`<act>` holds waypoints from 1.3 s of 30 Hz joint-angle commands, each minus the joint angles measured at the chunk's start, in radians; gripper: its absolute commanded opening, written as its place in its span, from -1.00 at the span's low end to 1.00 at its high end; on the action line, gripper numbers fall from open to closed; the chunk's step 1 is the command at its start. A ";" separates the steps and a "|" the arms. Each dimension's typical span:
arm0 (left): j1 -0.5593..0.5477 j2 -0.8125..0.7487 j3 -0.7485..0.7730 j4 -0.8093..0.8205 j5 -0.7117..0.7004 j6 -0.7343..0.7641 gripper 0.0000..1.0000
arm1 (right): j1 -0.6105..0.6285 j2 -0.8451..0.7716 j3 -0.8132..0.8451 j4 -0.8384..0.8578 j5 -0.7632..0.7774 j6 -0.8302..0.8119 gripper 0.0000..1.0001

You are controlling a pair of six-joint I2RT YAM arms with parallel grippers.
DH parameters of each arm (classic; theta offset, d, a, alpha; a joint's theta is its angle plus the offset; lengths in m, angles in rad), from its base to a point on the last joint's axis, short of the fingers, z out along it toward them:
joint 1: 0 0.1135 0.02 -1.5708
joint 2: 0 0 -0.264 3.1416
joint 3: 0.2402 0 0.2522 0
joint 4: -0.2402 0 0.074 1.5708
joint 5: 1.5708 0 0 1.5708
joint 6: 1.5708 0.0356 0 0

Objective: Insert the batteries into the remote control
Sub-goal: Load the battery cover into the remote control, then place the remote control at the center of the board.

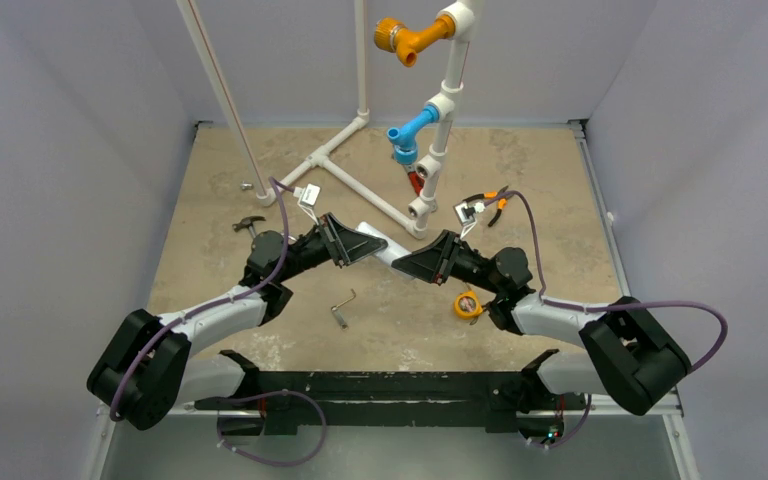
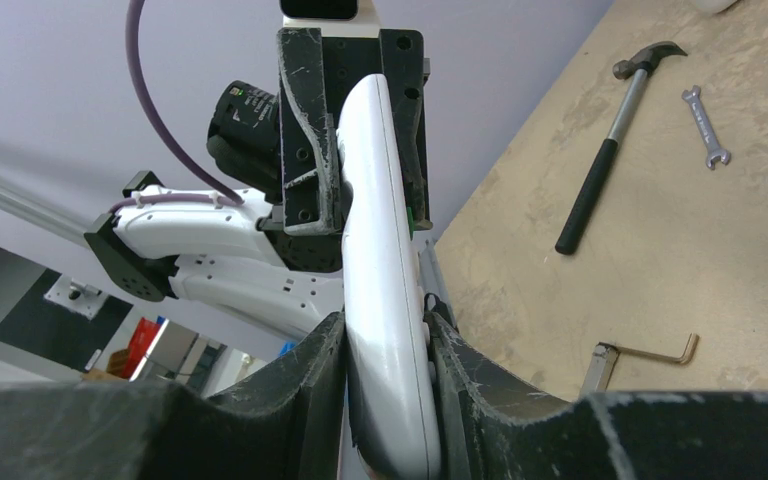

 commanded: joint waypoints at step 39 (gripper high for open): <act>0.007 -0.281 0.142 -0.812 -0.250 0.390 0.81 | 0.269 -0.261 -0.081 -0.518 0.699 -0.976 -1.00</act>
